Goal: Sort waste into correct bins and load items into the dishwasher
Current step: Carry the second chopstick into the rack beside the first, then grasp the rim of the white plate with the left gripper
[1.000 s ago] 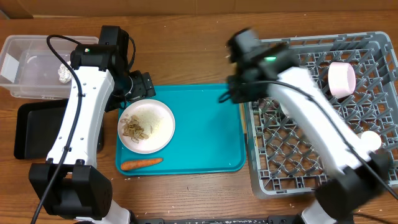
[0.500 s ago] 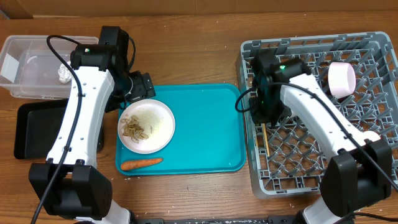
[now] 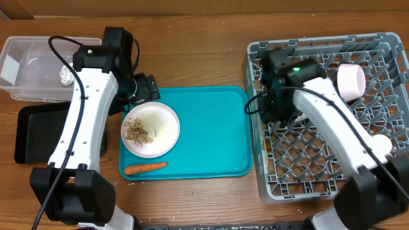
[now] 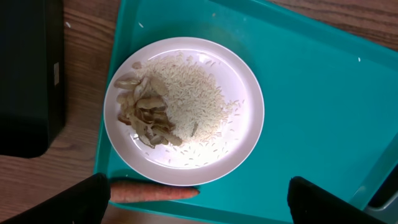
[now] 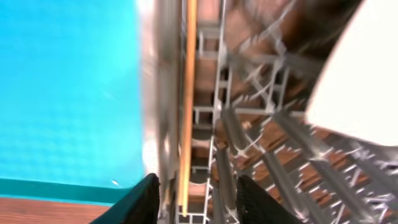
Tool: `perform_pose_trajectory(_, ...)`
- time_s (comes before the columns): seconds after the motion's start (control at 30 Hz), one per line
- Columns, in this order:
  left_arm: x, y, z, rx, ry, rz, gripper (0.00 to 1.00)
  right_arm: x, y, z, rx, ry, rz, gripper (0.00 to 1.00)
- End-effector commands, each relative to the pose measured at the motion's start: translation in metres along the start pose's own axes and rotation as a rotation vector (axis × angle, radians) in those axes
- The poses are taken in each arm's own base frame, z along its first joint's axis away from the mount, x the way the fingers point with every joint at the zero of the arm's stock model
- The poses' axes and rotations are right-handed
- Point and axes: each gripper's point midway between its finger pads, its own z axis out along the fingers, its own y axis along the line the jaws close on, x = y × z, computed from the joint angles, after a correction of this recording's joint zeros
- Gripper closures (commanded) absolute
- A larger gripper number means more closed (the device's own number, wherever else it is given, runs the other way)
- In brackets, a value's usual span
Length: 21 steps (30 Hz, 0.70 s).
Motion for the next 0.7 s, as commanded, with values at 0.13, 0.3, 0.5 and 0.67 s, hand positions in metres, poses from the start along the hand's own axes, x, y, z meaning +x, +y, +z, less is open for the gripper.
perform_pose_trajectory(0.13,0.013,-0.042,-0.003,0.041,-0.021,0.098,0.07,-0.021,-0.03,-0.107,-0.049,-0.344,0.119,0.46)
perform_pose_trajectory(0.3,0.029,-0.069,0.001,0.034,-0.02,0.193,0.07,-0.007,-0.08,-0.124,-0.035,-0.373,0.277,0.36)
perform_pose_trajectory(0.5,0.047,-0.08,0.023,-0.036,0.028,0.18,0.08,0.012,-0.128,-0.122,-0.05,-0.33,0.462,0.36)
perform_pose_trajectory(0.67,0.061,-0.086,0.055,-0.09,0.111,0.174,0.08,0.016,-0.143,-0.123,-0.075,-0.333,0.528,0.36)
